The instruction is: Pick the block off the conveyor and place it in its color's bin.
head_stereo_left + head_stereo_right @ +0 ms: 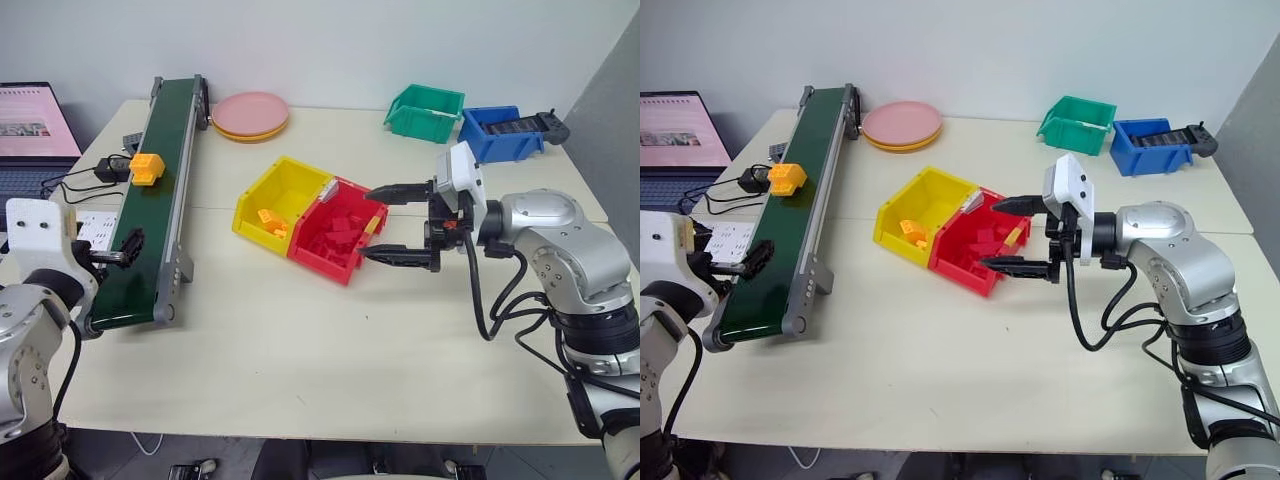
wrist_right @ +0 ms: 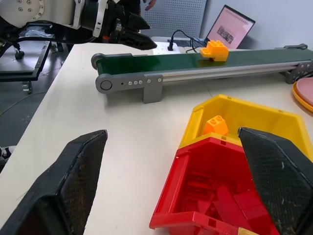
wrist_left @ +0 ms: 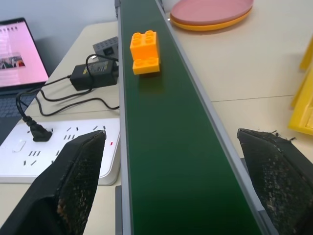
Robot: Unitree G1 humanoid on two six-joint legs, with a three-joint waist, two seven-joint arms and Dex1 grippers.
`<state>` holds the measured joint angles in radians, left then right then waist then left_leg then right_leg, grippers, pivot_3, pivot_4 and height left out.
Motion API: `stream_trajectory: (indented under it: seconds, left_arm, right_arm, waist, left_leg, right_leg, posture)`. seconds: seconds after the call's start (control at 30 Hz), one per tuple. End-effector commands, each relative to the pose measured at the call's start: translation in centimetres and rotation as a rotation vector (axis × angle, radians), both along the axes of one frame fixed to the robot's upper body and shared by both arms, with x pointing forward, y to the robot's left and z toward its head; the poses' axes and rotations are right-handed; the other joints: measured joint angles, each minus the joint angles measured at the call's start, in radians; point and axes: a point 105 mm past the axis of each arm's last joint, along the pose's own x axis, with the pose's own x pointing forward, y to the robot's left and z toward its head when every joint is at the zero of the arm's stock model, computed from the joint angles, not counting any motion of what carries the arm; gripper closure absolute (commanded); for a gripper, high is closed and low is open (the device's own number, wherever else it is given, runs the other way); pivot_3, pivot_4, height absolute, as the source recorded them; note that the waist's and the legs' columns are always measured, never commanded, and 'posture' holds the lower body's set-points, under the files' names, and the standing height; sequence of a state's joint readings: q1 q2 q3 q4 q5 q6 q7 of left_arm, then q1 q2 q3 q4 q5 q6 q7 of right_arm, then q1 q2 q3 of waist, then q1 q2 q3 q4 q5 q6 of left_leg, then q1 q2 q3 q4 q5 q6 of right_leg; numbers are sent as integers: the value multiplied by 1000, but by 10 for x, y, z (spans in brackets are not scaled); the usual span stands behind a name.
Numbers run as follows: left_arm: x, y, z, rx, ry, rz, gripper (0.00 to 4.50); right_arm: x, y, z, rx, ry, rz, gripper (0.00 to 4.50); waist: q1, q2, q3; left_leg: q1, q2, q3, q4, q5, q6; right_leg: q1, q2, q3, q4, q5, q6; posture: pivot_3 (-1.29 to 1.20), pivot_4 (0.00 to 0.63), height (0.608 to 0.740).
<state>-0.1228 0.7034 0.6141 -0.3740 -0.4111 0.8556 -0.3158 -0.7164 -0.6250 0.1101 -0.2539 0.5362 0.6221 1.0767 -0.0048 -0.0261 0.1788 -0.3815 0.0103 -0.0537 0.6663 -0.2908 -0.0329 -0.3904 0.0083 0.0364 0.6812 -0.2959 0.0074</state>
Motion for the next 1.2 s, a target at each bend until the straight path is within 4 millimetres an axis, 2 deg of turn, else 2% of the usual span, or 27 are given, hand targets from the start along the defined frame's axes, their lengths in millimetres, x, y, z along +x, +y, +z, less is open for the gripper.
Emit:
stream_trajectory:
  seconds: [0.03, 0.13, 0.63, 0.67, 0.8, 0.9, 1.07, 1.2]
  left_arm:
    - [1, 12, 7, -4, 6, 44, 8]
    - [4, 17, 0, -14, 45, 61, 8]
    - [23, 14, -15, -24, 99, 55, 8]
    - [24, 15, -16, -24, 101, 59, 377]
    - [25, 16, -20, -12, 111, 68, 1074]
    - [25, 13, -23, -7, 119, 59, 1785]
    - [16, 2, -22, 14, 109, 51, 2809]
    - [7, -1, -17, 30, 83, 74, 2949]
  right_arm:
    - [-9, 1, 6, -4, -36, 37, 0]
    - [-10, 1, 5, -11, -36, 38, 0]
    - [-17, 3, 2, -16, -33, 46, 0]
    - [-18, 3, 1, -16, -32, 45, 0]
    - [-19, 3, 2, -17, -30, 47, 0]
    - [-19, 3, 2, -19, -31, 49, 0]
    - [-19, 2, 5, -18, -35, 50, 0]
    - [-18, 2, 6, -14, -37, 53, 0]
  waist:
    - [0, 0, 0]
    - [0, 0, 0]
    - [0, 0, 0]
    - [0, 0, 0]
    - [0, 0, 0]
    - [0, 0, 0]
    - [0, 0, 0]
    - [0, 0, 0]
  left_leg:
    - [0, 0, 0, 0, 0, 0]
    - [0, 0, 0, 0, 0, 0]
    - [0, 0, 0, -1, 0, 0]
    - [0, 0, 0, -1, 0, 0]
    - [0, 0, 0, -1, 0, 0]
    - [0, 0, 0, -1, 0, 0]
    - [0, 0, 0, -1, 0, 0]
    - [0, 0, 0, -1, 0, 0]
  right_leg:
    - [0, 0, 0, 0, 0, 0]
    - [0, 0, 0, 0, 0, 0]
    - [-1, -1, 0, 0, 0, 0]
    - [-1, -1, 0, 0, 0, 0]
    - [-1, -1, 0, 0, 0, 0]
    - [-1, -1, 0, 0, 0, 0]
    - [-1, -1, 0, 0, 0, 0]
    - [-1, -1, 0, 0, 0, 0]
  posture:
    - [0, 150, 740]
    - [0, 150, 740]
    - [0, 150, 740]
    - [0, 150, 740]
    - [0, 150, 740]
    - [0, 150, 740]
    - [0, 150, 740]
    - [0, 150, 740]
